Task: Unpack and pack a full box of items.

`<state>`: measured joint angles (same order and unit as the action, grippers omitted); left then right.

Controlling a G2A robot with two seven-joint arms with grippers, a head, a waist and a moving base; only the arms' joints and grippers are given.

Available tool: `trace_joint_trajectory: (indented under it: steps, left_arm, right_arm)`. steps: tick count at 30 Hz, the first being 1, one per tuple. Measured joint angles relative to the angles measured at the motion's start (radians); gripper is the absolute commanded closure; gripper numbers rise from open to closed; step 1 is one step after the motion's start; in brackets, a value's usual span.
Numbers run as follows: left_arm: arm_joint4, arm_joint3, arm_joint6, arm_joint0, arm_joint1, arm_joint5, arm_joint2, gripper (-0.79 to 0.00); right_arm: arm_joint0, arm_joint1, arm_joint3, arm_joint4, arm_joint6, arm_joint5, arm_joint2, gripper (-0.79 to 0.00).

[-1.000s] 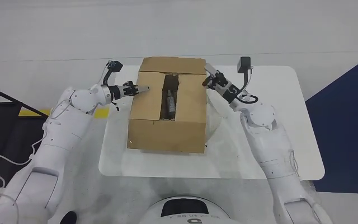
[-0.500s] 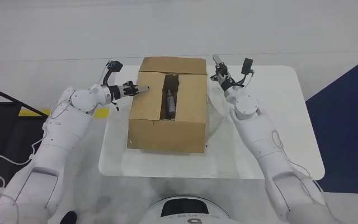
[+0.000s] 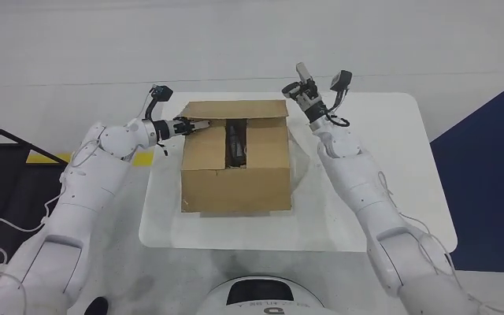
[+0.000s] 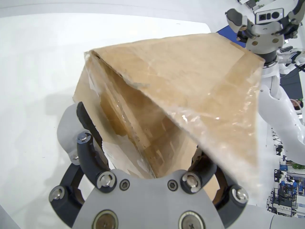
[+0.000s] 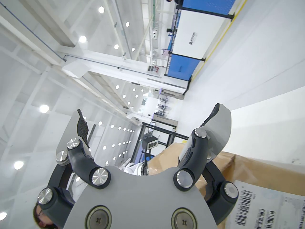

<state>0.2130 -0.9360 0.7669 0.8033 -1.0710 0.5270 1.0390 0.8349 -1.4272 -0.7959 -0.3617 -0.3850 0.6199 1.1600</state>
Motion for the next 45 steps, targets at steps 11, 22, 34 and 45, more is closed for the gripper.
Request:
trace_joint_trajectory:
  steps: [11,22,34,45]
  left_arm:
    - [-0.025,-0.017,0.031,0.031,0.016,0.08,0.035,-0.785]
    - [-0.201,-0.199,0.245,0.166,0.125,0.282,0.199,-0.785]
    - [0.235,-0.553,0.093,0.499,0.239,0.434,0.334,-0.785]
    - [0.285,-0.533,0.02,0.6,0.278,0.438,0.459,-0.785]
  right_arm:
    - [0.045,0.016,-0.067,0.003,-0.126,-0.035,0.026,-0.785]
    - [0.093,0.027,-0.173,0.035,-0.143,-0.11,0.041,-0.785]
    - [0.085,0.028,-0.19,0.04,-0.17,-0.22,0.034,-0.785]
    - [0.074,0.025,-0.205,0.055,-0.173,-0.261,0.019,-0.785]
